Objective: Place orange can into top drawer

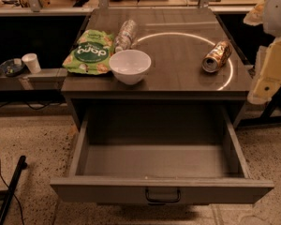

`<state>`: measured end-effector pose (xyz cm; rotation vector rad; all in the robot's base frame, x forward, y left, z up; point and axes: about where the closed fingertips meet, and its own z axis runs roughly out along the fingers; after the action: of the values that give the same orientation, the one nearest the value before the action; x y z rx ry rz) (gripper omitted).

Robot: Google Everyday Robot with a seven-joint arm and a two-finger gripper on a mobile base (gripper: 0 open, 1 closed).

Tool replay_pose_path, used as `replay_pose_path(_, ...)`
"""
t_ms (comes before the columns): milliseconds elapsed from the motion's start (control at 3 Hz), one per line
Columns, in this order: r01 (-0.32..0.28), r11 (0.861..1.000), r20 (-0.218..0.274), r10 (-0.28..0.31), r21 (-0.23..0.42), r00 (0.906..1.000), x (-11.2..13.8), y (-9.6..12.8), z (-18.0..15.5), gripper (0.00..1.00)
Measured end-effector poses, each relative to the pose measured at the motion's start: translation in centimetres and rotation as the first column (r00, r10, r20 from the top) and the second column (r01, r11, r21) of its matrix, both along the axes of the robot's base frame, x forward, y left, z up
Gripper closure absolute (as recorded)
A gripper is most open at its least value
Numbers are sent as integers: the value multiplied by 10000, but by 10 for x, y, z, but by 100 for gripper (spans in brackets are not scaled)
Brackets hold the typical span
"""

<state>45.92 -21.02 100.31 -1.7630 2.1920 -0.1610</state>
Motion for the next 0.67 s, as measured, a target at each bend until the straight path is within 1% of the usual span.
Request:
replay_pose_path(333, -646, 9929, 854, 732, -994, 9937, 48, -24, -1, 0)
replay_pose_path(667, -2055, 9557, 577, 2221, -2108, 9733, 116, -50, -14, 0)
